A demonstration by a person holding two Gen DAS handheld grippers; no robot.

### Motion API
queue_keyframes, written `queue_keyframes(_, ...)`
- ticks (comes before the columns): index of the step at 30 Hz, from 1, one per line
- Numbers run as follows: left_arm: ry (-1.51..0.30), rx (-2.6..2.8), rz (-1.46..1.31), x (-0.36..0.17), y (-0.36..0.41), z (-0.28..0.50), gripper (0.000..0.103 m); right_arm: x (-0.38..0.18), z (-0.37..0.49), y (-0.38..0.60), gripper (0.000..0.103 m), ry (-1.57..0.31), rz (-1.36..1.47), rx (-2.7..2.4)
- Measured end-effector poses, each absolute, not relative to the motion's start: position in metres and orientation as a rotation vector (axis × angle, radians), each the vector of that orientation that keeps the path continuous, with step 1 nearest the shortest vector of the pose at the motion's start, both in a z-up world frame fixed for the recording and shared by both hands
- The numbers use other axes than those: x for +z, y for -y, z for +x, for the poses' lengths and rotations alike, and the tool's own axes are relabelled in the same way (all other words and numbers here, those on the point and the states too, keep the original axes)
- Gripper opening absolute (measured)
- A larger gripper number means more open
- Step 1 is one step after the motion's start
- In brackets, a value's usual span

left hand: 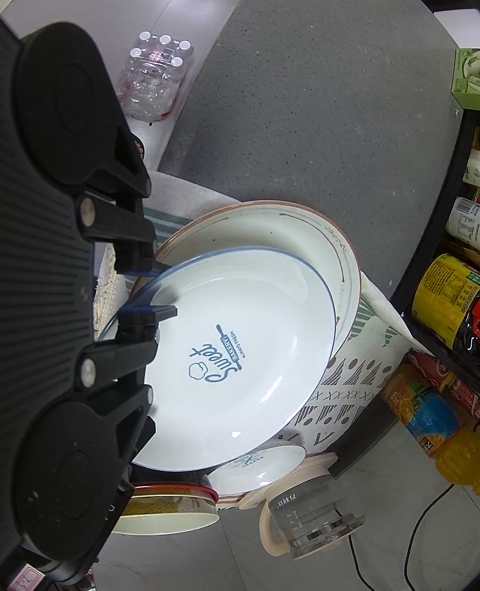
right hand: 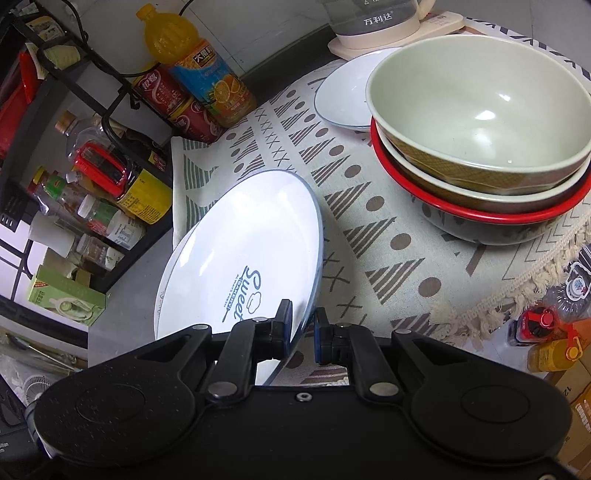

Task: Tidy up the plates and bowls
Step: 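Carry the 'Sweet' plate with both grippers over the large cream plate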

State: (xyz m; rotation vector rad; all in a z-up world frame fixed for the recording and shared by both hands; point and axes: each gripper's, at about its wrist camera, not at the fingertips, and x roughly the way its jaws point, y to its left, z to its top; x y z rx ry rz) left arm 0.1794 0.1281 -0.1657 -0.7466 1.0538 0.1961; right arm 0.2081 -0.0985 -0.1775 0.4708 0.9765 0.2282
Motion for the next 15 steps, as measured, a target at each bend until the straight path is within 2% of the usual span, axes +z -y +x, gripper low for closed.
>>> queue_keyframes(15,-1.141,0.184,-0.777,-0.169,-0.139,0.194,0.014,-0.180,0.218,0.091,0.010,-1.018,0.511,0.187)
